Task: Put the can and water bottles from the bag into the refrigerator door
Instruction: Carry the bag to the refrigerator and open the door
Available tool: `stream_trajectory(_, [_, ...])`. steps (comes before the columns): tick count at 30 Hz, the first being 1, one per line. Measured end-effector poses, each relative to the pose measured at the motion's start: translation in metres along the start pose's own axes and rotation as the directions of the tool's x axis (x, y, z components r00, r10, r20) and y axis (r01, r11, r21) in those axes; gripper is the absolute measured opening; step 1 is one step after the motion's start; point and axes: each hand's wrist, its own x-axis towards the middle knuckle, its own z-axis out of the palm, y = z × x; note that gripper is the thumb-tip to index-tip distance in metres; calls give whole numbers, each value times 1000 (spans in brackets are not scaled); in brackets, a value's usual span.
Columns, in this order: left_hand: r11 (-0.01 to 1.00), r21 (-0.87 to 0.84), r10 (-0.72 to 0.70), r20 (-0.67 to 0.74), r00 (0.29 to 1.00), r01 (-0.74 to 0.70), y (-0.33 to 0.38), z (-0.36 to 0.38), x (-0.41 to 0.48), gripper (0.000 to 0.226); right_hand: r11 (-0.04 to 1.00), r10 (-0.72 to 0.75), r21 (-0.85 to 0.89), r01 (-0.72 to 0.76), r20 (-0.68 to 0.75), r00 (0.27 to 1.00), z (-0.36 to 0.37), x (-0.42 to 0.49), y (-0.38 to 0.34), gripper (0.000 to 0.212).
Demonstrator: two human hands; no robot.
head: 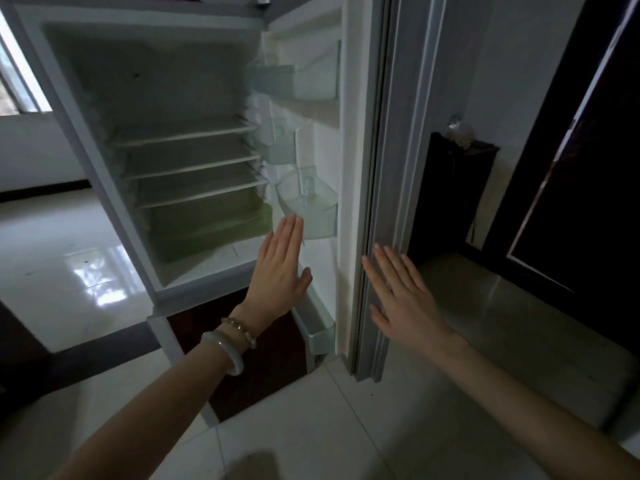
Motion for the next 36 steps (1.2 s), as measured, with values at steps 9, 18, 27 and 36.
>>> stream_trajectory(9, [987, 7, 158, 63, 985, -159, 12, 30, 39, 84, 974, 228, -20, -227, 88, 970, 7, -5, 33, 88])
stream_trajectory(18, [964, 33, 261, 78, 962, -264, 51, 66, 87, 87, 957, 289, -38, -287, 119, 950, 20, 3, 84, 80])
stream_trajectory(27, [950, 104, 288, 76, 955, -295, 95, 102, 143, 86, 947, 322, -44, -319, 161, 933, 40, 5, 148, 81])
stream_trajectory(36, [970, 218, 73, 142, 987, -103, 85, 138, 182, 86, 933, 356, -15, -358, 155, 922, 53, 4, 204, 78])
